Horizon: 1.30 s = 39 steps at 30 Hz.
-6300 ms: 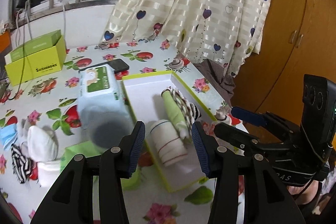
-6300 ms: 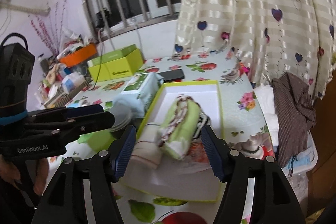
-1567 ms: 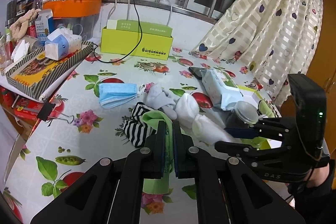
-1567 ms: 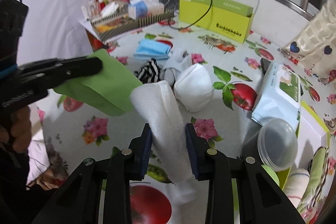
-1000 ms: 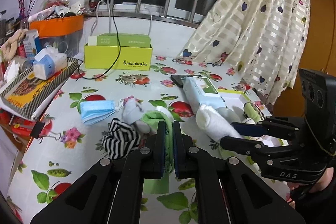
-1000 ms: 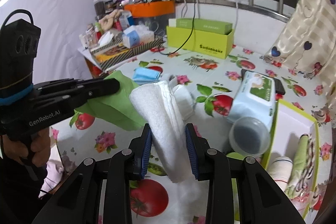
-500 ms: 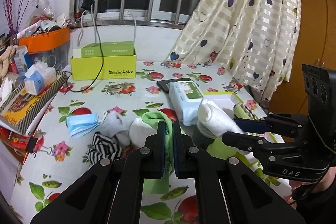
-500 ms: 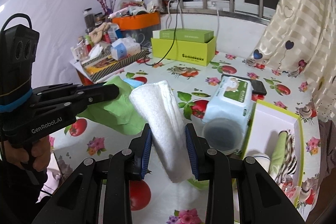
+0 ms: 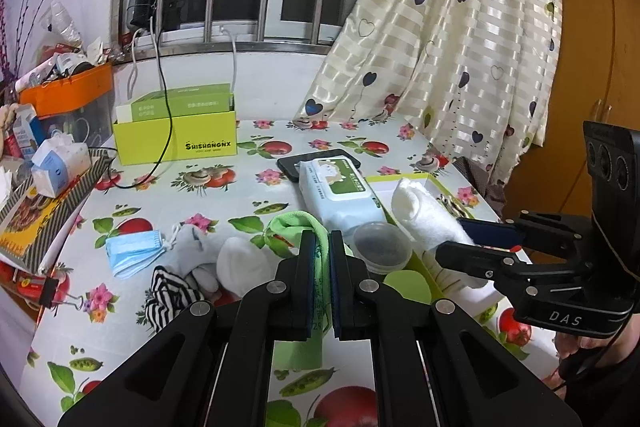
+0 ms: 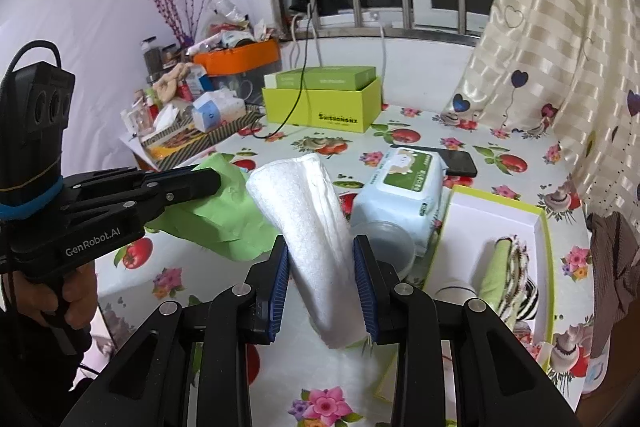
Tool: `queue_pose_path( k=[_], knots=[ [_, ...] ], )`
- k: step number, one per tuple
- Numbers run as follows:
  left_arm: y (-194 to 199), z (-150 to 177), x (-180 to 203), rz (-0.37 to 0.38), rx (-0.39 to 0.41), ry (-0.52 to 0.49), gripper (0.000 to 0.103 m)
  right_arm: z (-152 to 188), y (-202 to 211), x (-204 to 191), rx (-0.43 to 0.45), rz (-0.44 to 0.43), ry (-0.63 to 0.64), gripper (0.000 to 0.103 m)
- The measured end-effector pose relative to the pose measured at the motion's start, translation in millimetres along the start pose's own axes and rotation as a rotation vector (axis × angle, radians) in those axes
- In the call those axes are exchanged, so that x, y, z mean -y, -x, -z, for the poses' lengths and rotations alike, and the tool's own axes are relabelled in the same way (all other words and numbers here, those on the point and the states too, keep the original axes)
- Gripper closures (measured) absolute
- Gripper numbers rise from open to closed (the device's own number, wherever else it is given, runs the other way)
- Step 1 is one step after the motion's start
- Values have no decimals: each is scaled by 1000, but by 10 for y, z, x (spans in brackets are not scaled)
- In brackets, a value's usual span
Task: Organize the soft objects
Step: 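Carry the white towel into the tray and open the right tool while the left tool carries the green cloth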
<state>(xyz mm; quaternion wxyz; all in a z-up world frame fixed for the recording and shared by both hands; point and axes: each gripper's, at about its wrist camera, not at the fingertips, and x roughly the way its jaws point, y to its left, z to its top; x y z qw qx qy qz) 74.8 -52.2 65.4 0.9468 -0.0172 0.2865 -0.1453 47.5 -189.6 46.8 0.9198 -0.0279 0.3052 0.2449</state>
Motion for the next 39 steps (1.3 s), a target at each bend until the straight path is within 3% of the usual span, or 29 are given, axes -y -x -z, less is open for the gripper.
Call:
queue_pose_path(
  k=[8, 22, 31, 39],
  knots=[
    [-49, -58, 115, 21, 0, -17, 97, 77, 133, 238, 21, 44, -47, 73],
    [-96, -254, 493, 119, 21, -70, 97, 287, 482, 785, 53, 163, -157, 73],
    [-212, -272, 815, 191, 1, -117, 97, 479, 495, 1039, 25, 205, -214, 73],
    [-313, -237, 918, 204, -27, -130, 97, 694, 440, 1195, -20, 218, -256, 73]
  ],
)
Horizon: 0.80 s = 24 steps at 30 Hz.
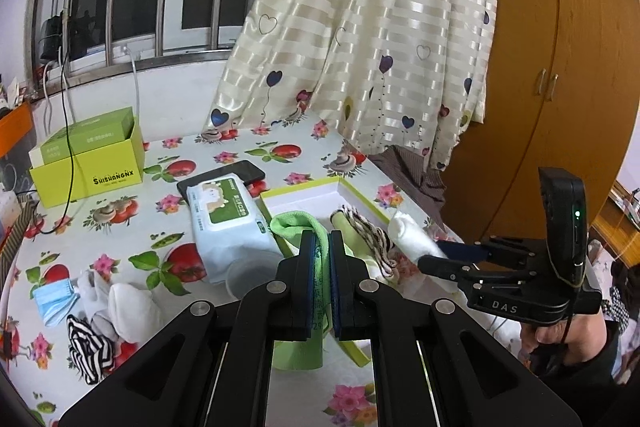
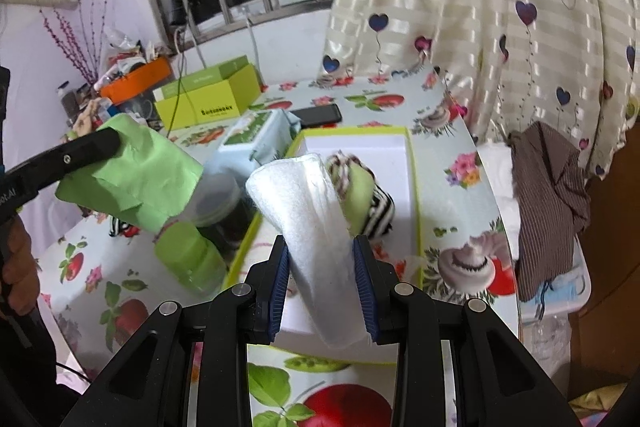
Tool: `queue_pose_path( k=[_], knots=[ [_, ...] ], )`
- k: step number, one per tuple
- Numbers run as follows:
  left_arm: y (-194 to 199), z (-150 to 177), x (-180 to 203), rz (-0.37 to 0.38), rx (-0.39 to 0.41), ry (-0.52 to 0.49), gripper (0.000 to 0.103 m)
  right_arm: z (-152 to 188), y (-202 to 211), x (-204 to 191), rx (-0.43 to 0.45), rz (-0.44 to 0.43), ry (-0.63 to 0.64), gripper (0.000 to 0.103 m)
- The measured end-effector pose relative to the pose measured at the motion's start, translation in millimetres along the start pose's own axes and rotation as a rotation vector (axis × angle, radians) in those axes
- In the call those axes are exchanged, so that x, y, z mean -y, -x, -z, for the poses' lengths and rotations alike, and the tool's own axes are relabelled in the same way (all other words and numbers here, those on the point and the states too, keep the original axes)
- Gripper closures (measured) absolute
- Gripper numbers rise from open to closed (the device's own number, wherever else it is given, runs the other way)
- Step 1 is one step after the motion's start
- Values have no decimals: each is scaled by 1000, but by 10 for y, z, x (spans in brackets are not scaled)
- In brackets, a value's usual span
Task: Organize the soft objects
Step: 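Carry the white towel into the tray and open the right tool while the left tool carries the green cloth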
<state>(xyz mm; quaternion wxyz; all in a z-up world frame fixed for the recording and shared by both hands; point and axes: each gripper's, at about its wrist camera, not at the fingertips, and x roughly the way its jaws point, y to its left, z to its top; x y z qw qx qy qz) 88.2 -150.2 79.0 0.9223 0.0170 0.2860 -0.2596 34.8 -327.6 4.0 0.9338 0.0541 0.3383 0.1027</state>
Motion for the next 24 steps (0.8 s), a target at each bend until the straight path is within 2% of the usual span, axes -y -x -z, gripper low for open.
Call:
queue_pose_path(
  k=[13, 24],
  knots=[
    [-218, 60, 71, 40, -51, -4, 97, 210, -101, 40, -86, 23, 12, 73],
    [-324, 93, 71, 51, -77, 4, 97, 81, -489, 84, -113, 8, -4, 73]
  ],
)
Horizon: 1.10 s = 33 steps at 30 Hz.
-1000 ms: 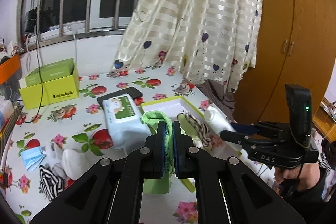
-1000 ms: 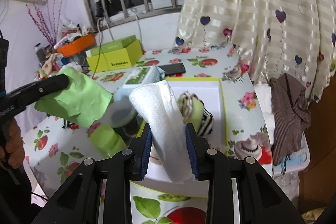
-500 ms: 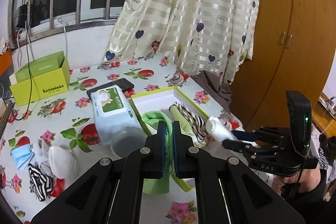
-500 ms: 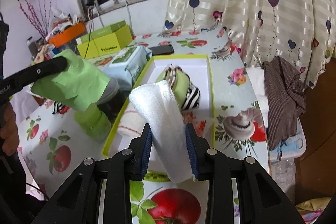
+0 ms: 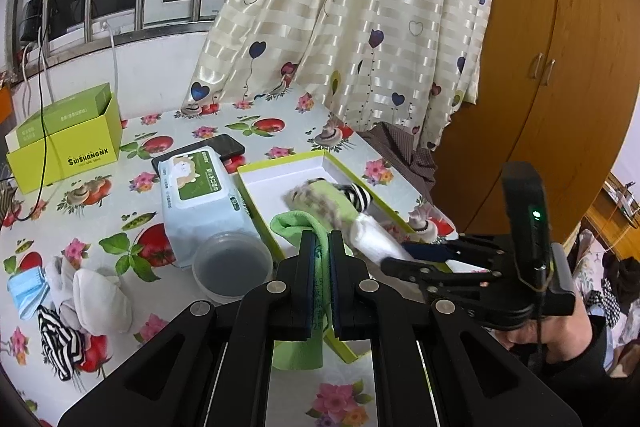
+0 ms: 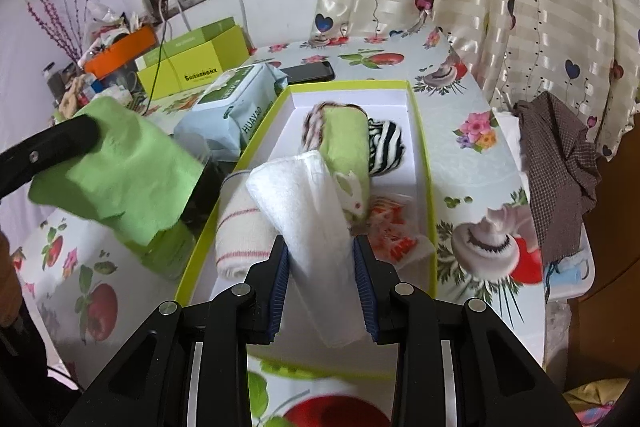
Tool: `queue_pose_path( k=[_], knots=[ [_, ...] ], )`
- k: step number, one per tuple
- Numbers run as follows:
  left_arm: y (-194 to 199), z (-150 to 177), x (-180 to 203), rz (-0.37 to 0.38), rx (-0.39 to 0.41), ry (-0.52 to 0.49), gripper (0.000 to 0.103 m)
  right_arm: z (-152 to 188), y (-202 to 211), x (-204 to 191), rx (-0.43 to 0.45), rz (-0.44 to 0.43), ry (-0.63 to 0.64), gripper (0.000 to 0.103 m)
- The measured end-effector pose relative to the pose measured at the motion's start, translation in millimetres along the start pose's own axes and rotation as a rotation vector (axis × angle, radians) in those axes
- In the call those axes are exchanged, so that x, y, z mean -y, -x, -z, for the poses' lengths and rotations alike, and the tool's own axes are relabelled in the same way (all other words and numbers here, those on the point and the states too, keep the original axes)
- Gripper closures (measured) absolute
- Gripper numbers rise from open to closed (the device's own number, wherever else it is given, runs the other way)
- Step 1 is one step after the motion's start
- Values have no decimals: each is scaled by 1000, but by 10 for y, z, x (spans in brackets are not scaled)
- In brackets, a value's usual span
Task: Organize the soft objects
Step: 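Carry the white towel into the tray and open the right tool while the left tool carries the green cloth, then lower the light green cloth into the tray and open the left tool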
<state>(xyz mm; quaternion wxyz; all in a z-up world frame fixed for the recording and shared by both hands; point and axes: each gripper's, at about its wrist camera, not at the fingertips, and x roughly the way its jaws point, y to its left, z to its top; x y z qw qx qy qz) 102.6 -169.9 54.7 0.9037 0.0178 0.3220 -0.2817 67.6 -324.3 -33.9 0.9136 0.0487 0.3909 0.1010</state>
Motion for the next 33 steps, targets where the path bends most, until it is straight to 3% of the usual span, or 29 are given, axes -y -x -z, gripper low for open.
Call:
queue_pose_path(
  k=[17, 26, 33],
  knots=[
    [-258, -8, 104, 10, -51, -21, 97, -303, -364, 233, 19, -37, -60, 69],
    [-328, -40, 232, 20, -62, -44, 97, -246, -62, 232, 67, -7, -44, 57],
    [-390, -80, 428, 46, -68, -78, 97, -139, 162, 349, 87, 35, -64, 56]
  ],
)
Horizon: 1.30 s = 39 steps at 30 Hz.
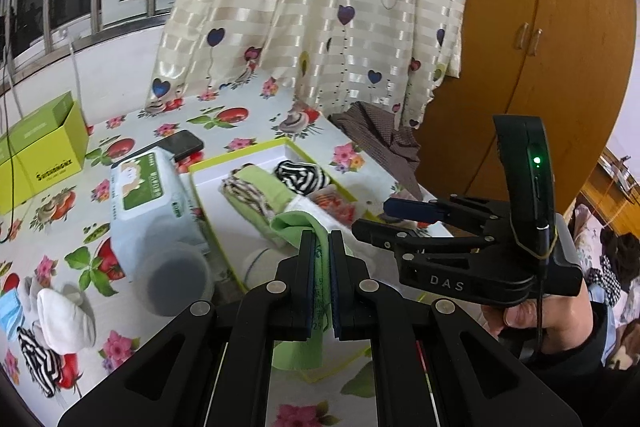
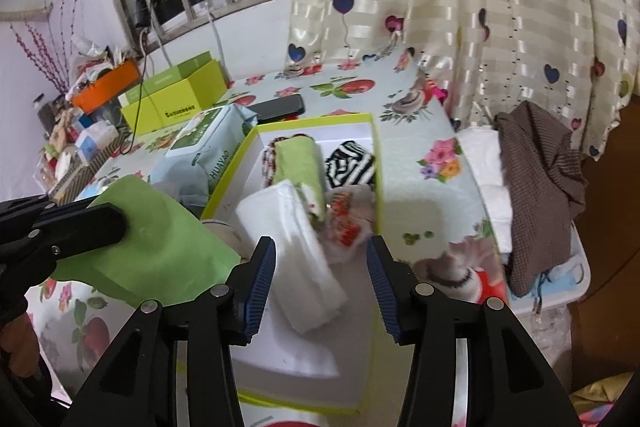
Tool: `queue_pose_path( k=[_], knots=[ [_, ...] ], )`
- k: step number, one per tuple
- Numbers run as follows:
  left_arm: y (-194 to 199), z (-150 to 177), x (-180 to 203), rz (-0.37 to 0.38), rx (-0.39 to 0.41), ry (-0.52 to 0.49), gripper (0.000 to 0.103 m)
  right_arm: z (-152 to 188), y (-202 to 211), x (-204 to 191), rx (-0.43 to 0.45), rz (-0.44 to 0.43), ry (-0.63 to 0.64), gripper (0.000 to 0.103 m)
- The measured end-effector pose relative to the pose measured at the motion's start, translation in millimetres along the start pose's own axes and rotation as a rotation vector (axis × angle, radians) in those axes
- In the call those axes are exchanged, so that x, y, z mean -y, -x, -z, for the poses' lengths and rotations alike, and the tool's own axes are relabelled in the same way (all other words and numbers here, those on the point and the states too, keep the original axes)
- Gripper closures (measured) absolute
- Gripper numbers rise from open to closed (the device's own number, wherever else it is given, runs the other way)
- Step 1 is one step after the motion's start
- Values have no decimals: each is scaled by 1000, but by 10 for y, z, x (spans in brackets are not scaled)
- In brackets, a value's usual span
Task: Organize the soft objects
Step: 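Lower the light green cloth into the tray and open the left tool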
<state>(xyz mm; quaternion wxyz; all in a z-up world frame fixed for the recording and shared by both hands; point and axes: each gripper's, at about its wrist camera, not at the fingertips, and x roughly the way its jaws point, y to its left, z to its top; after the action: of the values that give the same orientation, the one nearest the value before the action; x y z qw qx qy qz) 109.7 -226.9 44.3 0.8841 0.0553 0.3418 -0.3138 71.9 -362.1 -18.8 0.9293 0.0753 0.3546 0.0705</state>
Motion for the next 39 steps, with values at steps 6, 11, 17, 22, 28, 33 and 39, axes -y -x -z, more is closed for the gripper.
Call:
queue_pose_path(
  k=[6, 11, 17, 22, 28, 33, 39],
  knots=[
    [-93, -27, 156, 24, -15, -27, 97, 54, 127, 103, 11, 17, -9, 56],
    [-239, -32, 228, 38, -40, -40, 96, 87, 177, 175, 14, 25, -20, 56],
    [-507, 23, 197, 39, -99, -32, 96, 122, 178, 214, 10, 31, -25, 56],
    [-638, 74, 120, 34, -133, -7, 96, 150, 191, 186, 8, 19, -13, 56],
    [-570, 115, 41, 47, -124, 13, 88, 196, 227, 80, 5, -5, 20, 56],
    [-467, 178, -22, 42, -119, 36, 82, 247, 229, -59, -7, -33, 61, 56],
    [-259, 256, -82, 40, -100, 60, 82, 298, 162, -247, -38, -66, 119, 62]
  ],
)
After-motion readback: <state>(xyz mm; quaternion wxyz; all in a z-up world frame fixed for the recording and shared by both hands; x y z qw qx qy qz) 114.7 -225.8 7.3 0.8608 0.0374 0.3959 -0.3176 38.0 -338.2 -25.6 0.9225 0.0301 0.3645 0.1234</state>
